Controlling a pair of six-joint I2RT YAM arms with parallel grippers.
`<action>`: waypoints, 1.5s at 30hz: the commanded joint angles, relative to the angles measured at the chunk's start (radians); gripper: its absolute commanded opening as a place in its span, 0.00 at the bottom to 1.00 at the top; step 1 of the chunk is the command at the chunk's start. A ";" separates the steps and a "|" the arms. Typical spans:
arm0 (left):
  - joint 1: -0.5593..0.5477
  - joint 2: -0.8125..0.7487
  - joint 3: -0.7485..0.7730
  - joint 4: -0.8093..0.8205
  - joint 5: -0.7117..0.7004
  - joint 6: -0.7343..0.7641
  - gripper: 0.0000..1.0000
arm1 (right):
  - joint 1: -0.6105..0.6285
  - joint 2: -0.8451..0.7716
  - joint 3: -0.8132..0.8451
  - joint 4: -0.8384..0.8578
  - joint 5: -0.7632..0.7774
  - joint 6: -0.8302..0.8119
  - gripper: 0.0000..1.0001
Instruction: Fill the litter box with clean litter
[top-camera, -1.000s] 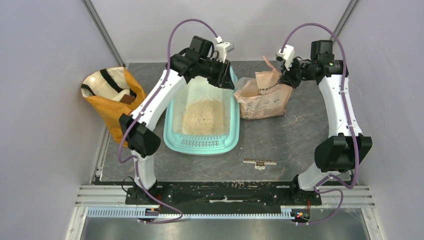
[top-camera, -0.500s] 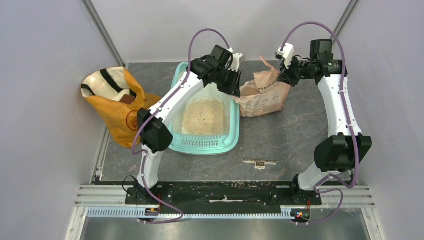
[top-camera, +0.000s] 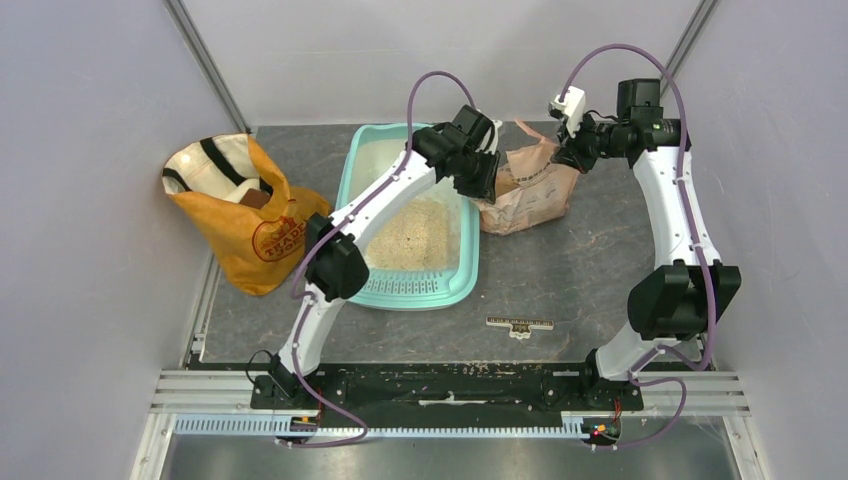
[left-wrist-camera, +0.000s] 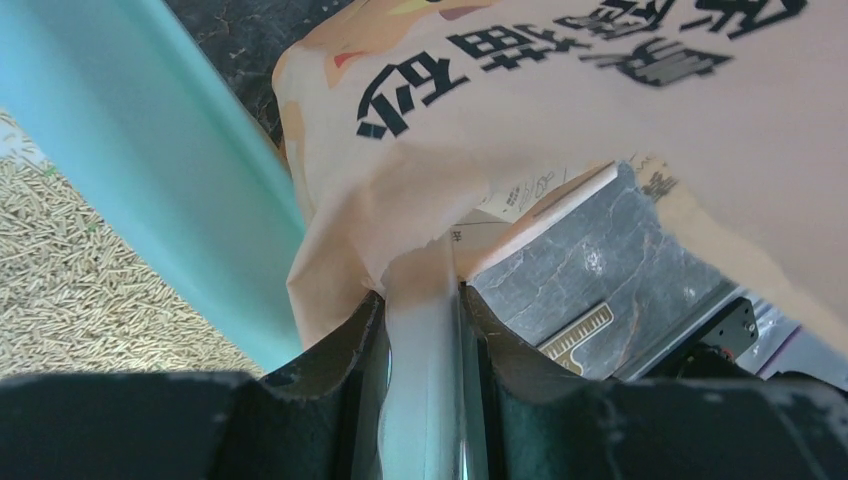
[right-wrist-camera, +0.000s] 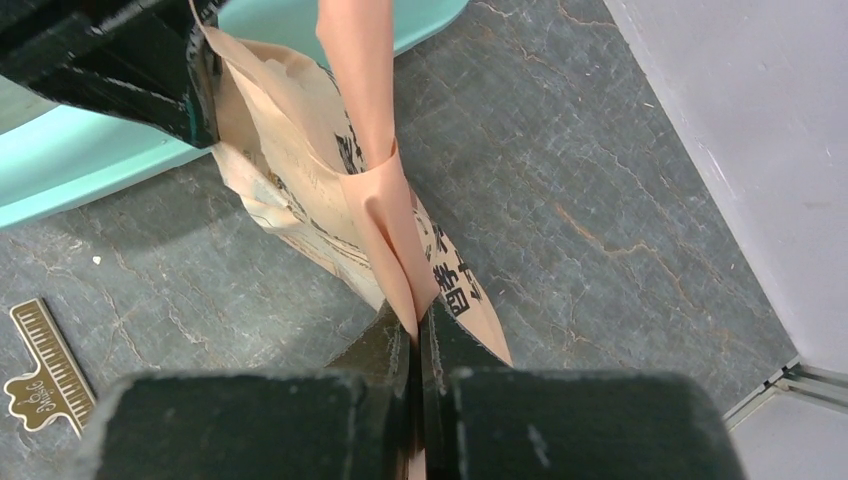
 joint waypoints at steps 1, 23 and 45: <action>-0.008 0.085 0.026 -0.041 -0.067 -0.084 0.02 | 0.009 -0.034 0.064 0.160 -0.119 0.037 0.00; -0.011 0.239 0.049 0.011 0.151 -0.131 0.02 | 0.072 -0.035 -0.051 0.096 -0.062 0.007 0.00; 0.066 0.151 -0.266 0.766 0.727 -0.542 0.02 | 0.182 -0.117 0.057 0.061 -0.170 0.181 0.00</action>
